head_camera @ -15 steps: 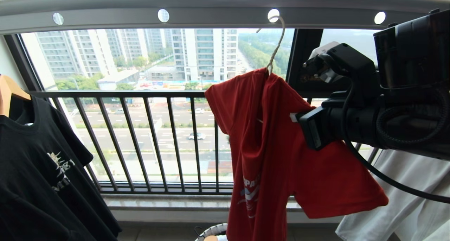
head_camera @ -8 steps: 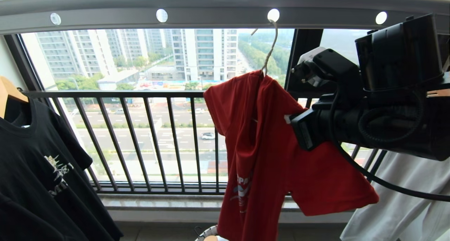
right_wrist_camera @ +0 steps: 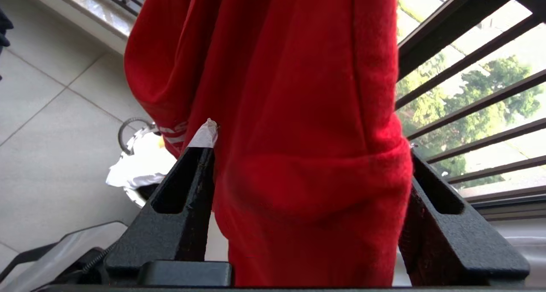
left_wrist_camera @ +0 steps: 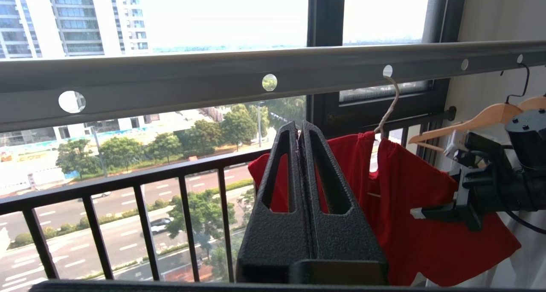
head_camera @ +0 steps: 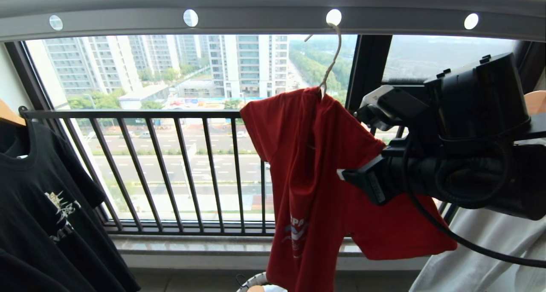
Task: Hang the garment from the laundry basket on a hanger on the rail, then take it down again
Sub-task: Hang the clothes rack on the clothesline
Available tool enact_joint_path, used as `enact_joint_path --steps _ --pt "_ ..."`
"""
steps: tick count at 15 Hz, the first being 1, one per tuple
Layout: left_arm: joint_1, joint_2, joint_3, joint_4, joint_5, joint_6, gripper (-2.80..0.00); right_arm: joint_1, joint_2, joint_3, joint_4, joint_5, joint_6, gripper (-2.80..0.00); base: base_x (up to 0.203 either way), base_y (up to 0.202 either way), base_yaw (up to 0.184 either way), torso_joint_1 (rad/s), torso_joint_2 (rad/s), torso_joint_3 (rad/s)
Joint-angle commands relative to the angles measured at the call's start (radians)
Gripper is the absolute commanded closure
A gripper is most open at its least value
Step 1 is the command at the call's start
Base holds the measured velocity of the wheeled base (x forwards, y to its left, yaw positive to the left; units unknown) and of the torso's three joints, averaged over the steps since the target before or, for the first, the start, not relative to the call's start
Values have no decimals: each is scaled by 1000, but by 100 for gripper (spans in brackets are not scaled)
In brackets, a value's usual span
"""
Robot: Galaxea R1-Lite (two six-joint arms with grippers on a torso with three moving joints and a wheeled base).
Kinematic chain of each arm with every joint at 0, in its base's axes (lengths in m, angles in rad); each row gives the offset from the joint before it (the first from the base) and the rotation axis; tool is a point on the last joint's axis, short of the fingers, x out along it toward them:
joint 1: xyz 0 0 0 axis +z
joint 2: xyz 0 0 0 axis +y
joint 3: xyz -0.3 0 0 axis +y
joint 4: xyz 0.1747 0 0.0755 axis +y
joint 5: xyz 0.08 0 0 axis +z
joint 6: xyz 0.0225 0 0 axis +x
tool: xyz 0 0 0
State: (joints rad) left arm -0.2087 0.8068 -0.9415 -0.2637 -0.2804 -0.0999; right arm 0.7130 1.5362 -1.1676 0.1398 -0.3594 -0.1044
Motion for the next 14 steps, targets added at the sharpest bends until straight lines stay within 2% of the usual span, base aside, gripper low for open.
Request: enact_joint_path --steps 1,4,9,14 --pt "0 5 0 -2 -2 -1 0 -4 -55 86 0 -1 2 -280 0 0 0 0 0 0" --pt "0 10 1 0 -2 0 0 -17 -139 155 16 5 61 -280 0 0 0 0 0 0" --pt "0 14 3 3 -2 0 0 -40 -230 249 134 38 125 -280 0 0 0 0 0 0" --pt "0 12 4 3 -3 0 0 -87 -292 301 149 72 125 -280 0 0 0 0 0 0"
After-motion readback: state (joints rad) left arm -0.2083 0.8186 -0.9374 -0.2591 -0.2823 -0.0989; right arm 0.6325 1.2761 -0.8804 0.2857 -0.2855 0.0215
